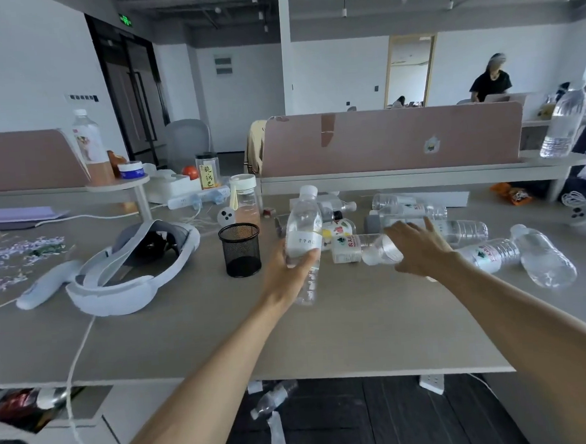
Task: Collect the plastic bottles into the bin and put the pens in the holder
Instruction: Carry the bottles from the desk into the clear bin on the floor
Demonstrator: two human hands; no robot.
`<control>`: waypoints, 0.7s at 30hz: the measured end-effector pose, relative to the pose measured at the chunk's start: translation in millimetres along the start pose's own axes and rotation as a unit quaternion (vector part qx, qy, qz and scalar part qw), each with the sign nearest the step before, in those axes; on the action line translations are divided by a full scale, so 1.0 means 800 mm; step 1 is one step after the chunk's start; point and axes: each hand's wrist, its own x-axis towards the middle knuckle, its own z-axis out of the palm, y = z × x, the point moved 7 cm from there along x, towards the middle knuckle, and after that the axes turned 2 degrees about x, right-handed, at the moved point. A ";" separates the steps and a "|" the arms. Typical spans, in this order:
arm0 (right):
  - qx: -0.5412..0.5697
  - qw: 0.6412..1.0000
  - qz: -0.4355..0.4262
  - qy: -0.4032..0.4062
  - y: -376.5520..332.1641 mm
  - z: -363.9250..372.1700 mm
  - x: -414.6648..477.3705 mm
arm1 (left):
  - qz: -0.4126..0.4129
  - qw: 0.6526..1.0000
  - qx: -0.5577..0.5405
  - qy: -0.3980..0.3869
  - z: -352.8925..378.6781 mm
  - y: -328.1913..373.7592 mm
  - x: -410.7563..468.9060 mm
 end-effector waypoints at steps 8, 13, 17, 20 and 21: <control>0.465 0.847 0.123 0.227 -0.014 -0.106 -0.030 | 0.014 0.999 -0.040 0.007 0.018 0.008 0.007; 0.582 0.745 0.191 0.263 -0.008 -0.114 -0.094 | 0.030 0.999 -0.027 0.013 0.034 0.033 -0.018; 0.628 0.682 0.257 0.273 0.020 -0.095 -0.165 | 0.055 0.998 -0.019 -0.003 0.057 0.062 -0.046; 0.657 0.648 0.304 0.239 0.047 -0.079 -0.211 | 0.078 0.996 -0.022 -0.040 0.092 0.092 -0.072; 0.660 0.640 0.318 0.231 0.056 -0.076 -0.225 | 0.088 0.994 -0.025 -0.060 0.108 0.103 -0.082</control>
